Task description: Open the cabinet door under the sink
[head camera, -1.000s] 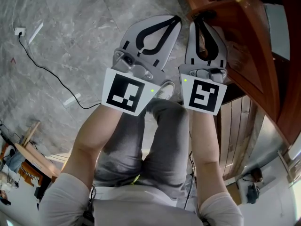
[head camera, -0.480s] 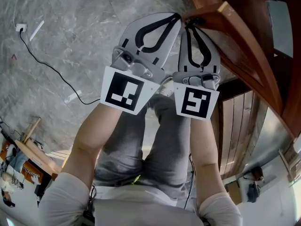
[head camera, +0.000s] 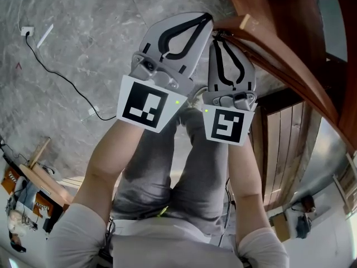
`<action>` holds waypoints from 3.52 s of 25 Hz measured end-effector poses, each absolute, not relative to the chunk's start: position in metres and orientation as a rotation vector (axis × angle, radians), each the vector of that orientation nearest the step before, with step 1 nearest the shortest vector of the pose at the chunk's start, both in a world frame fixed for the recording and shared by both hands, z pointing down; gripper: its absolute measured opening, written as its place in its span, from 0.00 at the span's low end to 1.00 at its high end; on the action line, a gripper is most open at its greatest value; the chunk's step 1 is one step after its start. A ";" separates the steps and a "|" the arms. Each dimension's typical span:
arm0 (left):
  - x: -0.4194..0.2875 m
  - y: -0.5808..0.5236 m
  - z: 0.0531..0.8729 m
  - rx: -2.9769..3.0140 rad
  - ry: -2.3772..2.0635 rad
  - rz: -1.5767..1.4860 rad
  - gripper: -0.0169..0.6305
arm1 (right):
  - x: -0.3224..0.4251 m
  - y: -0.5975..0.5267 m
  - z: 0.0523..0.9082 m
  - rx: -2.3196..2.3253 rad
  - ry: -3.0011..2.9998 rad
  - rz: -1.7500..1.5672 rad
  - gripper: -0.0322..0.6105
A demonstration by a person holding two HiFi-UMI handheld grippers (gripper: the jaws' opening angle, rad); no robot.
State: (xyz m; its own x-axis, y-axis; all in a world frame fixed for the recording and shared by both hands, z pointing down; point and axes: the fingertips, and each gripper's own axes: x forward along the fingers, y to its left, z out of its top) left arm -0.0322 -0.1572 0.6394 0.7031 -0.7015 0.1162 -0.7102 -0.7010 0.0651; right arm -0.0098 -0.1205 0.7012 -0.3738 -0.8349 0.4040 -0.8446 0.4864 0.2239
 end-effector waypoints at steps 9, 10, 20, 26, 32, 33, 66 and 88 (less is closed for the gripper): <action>-0.023 -0.147 0.627 2.851 -1.090 0.112 0.05 | -0.018 -0.083 0.700 1.311 -2.282 0.062 0.13; -0.022 -0.146 0.626 2.858 -1.077 0.116 0.05 | -0.019 -0.079 0.700 1.305 -2.285 0.069 0.13; -0.016 -0.126 0.631 2.895 -0.912 0.169 0.05 | -0.019 -0.056 0.700 1.280 -2.295 0.133 0.13; -0.011 -0.112 0.636 2.908 -0.861 0.222 0.05 | -0.017 -0.039 0.701 1.236 -2.297 0.164 0.13; -0.010 -0.104 0.636 2.881 -0.819 0.246 0.05 | -0.016 -0.029 0.698 1.195 -2.319 0.182 0.13; -0.008 -0.102 0.636 2.888 -0.804 0.255 0.05 | -0.016 -0.027 0.698 1.189 -2.325 0.183 0.13; 0.049 -0.030 0.600 2.857 -0.763 0.395 0.05 | 0.084 0.039 0.624 1.565 -2.186 0.455 0.12; 0.062 -0.047 0.514 2.849 -0.741 0.415 0.05 | 0.110 0.023 0.529 1.604 -2.134 0.417 0.12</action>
State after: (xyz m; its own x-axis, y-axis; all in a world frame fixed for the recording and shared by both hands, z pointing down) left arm 0.0624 -0.0470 0.5137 0.8380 -0.4506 0.3078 -0.4975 -0.8625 0.0920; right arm 0.1098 0.0226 0.5291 -0.2337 -0.8277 0.5103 -0.9589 0.2831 0.0202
